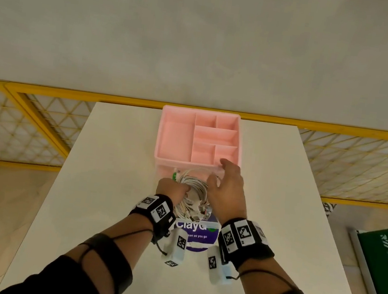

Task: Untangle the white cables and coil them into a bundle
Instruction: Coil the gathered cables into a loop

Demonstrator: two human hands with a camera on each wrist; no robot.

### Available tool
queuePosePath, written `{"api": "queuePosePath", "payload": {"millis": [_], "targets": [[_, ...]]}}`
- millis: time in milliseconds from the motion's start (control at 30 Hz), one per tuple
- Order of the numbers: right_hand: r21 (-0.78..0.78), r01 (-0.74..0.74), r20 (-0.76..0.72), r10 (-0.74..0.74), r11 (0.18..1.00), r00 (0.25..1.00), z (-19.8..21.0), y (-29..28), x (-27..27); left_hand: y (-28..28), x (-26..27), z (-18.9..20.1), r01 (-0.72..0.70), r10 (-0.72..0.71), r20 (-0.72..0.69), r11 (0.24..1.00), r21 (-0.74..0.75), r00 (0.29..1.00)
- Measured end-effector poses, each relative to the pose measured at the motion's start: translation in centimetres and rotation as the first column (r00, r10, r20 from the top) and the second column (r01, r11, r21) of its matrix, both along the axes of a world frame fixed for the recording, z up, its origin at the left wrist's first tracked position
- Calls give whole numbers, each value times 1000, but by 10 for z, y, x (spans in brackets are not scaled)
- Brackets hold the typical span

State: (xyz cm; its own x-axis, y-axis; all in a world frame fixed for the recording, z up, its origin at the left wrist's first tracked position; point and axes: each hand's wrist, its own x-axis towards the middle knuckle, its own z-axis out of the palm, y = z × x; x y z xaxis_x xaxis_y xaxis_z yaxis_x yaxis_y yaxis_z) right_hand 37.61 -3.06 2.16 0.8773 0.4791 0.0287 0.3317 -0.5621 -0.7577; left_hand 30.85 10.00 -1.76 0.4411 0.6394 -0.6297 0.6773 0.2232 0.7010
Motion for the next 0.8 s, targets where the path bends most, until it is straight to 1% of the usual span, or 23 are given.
{"api": "queuePosePath", "payload": {"millis": [33, 100, 167, 267, 333, 433, 500, 600, 700, 800], "targets": [[-26, -74, 52, 75, 997, 996, -1, 1, -2, -1, 0, -1, -2, 1, 8, 1000, 25, 1000], [-104, -189, 76, 197, 976, 977, -6, 2, -5, -3, -1, -2, -19, 17, 29, 999, 50, 999], [-123, -220, 116, 234, 968, 965, -12, 2, -7, -3, -1, -4, -56, 52, 66, 996, 66, 996], [-159, -251, 224, 283, 955, 933, -19, 1, -12, -4, -1, -5, -94, 89, 115, 995, 40, 989], [-239, -276, 202, 325, 931, 924, -27, 0, -14, -4, -1, -9, -107, 98, 152, 993, 52, 983], [-346, -258, 113, 314, 902, 943, -42, -6, -16, -4, -1, -12, -57, 40, 159, 993, 103, 986], [-378, -258, 72, 306, 889, 949, -47, -7, -15, -5, -2, -11, 0, -19, 142, 991, 135, 990], [-383, -280, -6, 301, 880, 954, -46, -2, -13, -8, -3, -7, 61, -79, 90, 979, 193, 993], [-404, -260, -24, 274, 877, 962, -47, 2, -10, -11, -4, -3, 125, -142, 52, 962, 242, 989], [-457, -220, 7, 251, 862, 968, -50, 7, -10, -8, -7, -4, 202, -227, 54, 936, 289, 972]]}}
